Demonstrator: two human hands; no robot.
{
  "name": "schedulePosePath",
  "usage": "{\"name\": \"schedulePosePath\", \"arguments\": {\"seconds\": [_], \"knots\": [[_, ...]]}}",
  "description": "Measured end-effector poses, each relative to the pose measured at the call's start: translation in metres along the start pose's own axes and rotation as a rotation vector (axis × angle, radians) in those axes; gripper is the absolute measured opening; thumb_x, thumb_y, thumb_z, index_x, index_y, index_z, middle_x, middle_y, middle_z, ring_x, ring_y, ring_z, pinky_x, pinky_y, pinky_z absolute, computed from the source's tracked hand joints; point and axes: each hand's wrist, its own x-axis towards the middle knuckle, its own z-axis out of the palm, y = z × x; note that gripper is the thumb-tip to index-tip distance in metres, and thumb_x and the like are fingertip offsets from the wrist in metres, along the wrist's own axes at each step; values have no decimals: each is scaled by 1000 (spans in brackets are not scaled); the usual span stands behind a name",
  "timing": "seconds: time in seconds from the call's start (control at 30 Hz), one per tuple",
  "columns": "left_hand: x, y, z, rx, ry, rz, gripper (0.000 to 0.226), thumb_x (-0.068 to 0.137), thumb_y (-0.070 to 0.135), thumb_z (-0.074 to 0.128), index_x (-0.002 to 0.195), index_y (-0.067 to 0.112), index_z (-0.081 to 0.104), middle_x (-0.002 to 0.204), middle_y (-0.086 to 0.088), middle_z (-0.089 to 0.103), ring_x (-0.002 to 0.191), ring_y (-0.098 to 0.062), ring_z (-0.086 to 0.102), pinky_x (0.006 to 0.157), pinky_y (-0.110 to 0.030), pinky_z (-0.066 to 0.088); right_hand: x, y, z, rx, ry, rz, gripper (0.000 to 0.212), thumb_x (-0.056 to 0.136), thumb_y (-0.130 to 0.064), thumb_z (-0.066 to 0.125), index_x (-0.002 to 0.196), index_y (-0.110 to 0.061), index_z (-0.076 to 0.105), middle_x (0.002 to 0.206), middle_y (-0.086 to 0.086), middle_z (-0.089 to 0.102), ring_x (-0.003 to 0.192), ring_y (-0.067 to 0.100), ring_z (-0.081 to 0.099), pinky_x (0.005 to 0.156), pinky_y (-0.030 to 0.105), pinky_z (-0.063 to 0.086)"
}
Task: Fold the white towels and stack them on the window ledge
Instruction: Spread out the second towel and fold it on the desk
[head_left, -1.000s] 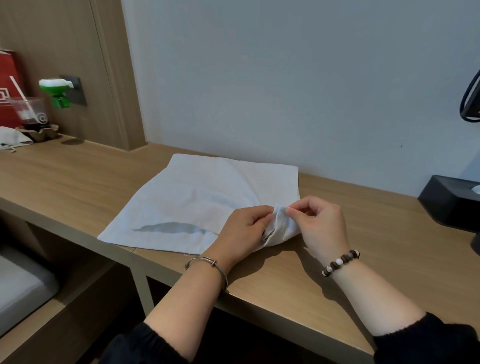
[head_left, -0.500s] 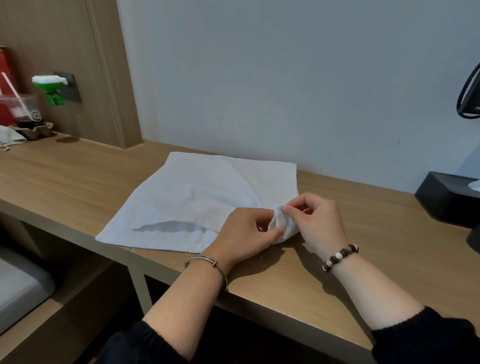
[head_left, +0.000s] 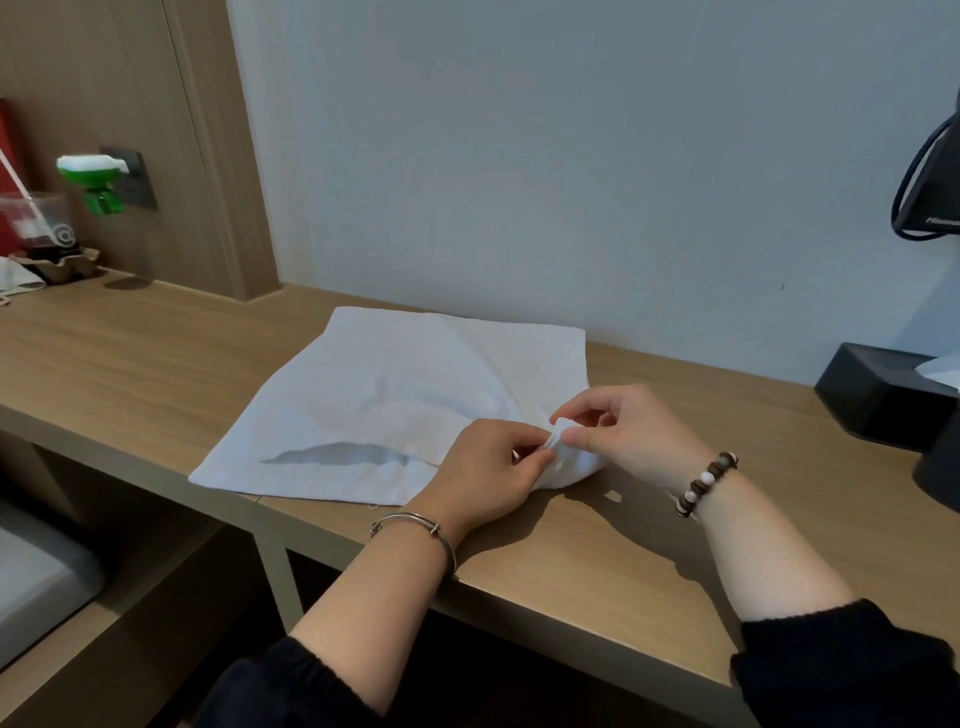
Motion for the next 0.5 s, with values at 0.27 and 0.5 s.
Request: {"name": "schedulePosePath", "arguments": {"seconds": [0.27, 0.5], "knots": [[-5, 10, -5, 65, 87, -33, 21, 90, 26, 56, 108, 22, 67, 96, 7, 65, 84, -7, 53, 74, -21, 43, 5, 3, 8, 217, 205, -37, 18, 85, -13, 68, 74, -26, 64, 77, -1, 64, 73, 11, 55, 67, 23, 43], [-6, 14, -44, 182, 106, -123, 17, 87, 25, 61, 88, 10, 68, 88, 3, 67, 81, -12, 54, 74, -26, 42, 16, -26, 8, 382, 211, -34, 20, 85, -6, 67, 75, -23, 65, 74, -4, 62, 76, 12, 56, 71, 23, 44]]}}
